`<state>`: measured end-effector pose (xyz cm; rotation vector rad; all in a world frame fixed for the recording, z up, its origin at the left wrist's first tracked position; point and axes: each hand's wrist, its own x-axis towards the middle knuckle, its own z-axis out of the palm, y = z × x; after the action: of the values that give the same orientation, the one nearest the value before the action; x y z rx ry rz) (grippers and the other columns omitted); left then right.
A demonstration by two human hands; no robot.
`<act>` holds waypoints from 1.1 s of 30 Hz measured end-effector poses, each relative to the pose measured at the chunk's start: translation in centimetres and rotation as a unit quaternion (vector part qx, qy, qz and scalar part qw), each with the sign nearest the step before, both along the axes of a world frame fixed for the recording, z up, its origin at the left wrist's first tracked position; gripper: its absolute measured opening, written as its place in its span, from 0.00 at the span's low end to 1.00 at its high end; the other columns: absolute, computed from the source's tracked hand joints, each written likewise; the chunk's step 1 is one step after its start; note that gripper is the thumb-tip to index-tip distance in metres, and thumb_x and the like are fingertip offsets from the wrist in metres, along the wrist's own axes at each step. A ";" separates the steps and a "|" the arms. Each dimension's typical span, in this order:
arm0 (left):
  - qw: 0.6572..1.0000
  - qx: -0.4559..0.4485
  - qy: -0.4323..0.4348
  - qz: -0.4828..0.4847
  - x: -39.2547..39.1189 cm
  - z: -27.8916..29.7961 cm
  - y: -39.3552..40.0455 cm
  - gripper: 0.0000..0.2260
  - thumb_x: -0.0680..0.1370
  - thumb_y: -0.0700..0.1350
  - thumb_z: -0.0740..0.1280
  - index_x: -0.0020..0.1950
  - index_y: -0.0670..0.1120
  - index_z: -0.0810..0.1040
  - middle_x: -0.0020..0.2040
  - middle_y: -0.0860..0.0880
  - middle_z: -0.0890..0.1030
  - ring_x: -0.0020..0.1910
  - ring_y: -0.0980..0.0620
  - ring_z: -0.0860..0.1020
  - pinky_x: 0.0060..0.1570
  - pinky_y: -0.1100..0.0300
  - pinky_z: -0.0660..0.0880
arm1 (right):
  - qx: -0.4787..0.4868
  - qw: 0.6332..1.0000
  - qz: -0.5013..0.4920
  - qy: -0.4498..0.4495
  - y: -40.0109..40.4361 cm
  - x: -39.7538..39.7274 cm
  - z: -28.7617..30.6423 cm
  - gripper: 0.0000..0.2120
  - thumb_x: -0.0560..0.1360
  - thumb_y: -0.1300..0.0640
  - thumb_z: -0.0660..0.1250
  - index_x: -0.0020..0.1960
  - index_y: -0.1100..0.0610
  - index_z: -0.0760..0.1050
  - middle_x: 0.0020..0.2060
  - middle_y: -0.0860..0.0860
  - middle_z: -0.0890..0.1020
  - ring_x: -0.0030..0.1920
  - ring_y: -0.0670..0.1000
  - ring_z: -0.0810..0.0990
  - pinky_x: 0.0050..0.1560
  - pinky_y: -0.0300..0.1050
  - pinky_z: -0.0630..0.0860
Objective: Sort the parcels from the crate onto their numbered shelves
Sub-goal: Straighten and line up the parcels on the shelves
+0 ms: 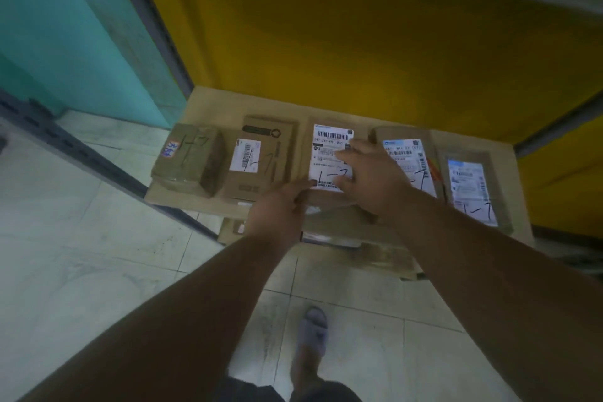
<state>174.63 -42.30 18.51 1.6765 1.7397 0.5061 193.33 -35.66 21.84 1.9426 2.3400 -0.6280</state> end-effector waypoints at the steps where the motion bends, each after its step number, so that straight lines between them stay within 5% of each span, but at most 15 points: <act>1: 1.000 -0.005 -0.001 0.005 0.0 0.0 -0.1 0.15 0.81 0.49 0.63 0.67 0.59 0.75 0.64 0.52 0.78 0.59 0.50 0.79 0.59 0.50 0.78 | 0.003 1.000 -0.003 0.002 -0.1 0.0 0.0 0.29 0.79 0.44 0.67 0.77 0.50 0.66 0.79 0.52 0.61 0.77 0.56 0.59 0.75 0.52 0.59; 9: 0.999 -0.015 0.044 -0.012 0.6 1.7 0.1 0.15 0.81 0.47 0.63 0.68 0.59 0.72 0.63 0.49 0.77 0.55 0.49 0.79 0.54 0.50 0.80 | 0.043 0.997 -0.038 0.054 -2.1 1.2 0.5 0.27 0.79 0.47 0.66 0.76 0.55 0.68 0.76 0.52 0.67 0.75 0.54 0.63 0.74 0.48 0.60; 14: 0.993 0.076 0.059 -0.074 2.6 3.9 -1.8 0.18 0.77 0.43 0.66 0.67 0.52 0.73 0.66 0.49 0.72 0.65 0.48 0.71 0.63 0.55 0.72 | 0.100 0.981 -0.158 0.044 -7.9 6.8 0.3 0.24 0.77 0.51 0.68 0.70 0.58 0.74 0.68 0.57 0.76 0.69 0.59 0.72 0.71 0.53 0.66; 21: 0.973 0.038 0.048 -0.223 8.9 3.6 -3.4 0.26 0.76 0.48 0.69 0.73 0.53 0.66 0.70 0.48 0.72 0.69 0.45 0.71 0.66 0.47 0.71 | 0.013 0.987 -0.158 0.020 -9.1 12.1 -0.4 0.22 0.80 0.53 0.64 0.73 0.56 0.71 0.73 0.56 0.70 0.73 0.57 0.68 0.74 0.51 0.65; 24: 0.980 -0.004 0.026 -0.199 11.5 2.7 -3.5 0.34 0.75 0.44 0.70 0.77 0.51 0.58 0.73 0.48 0.68 0.71 0.45 0.69 0.66 0.54 0.68 | 0.017 0.989 -0.142 0.025 -9.7 12.3 -0.5 0.22 0.81 0.54 0.63 0.74 0.57 0.71 0.75 0.57 0.67 0.74 0.57 0.67 0.75 0.50 0.63; 27: 0.990 -0.040 0.033 -0.133 13.3 1.7 -3.6 0.31 0.75 0.45 0.69 0.76 0.49 0.60 0.71 0.48 0.71 0.67 0.46 0.73 0.60 0.57 0.70 | 0.018 0.993 -0.107 0.036 -10.0 13.0 -0.8 0.22 0.80 0.56 0.63 0.74 0.59 0.71 0.75 0.57 0.67 0.74 0.56 0.68 0.75 0.49 0.65; 33: 0.994 -0.039 0.061 -0.082 15.4 2.3 -4.1 0.26 0.77 0.41 0.65 0.75 0.47 0.66 0.72 0.47 0.70 0.67 0.45 0.73 0.64 0.54 0.71 | 0.016 0.997 -0.051 0.063 -10.1 15.1 -0.5 0.18 0.81 0.58 0.62 0.69 0.61 0.74 0.72 0.56 0.70 0.70 0.54 0.70 0.67 0.40 0.64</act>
<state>190.03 -46.40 20.80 1.8075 1.6655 0.2641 208.42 -45.76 21.37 2.1070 2.3468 -0.7471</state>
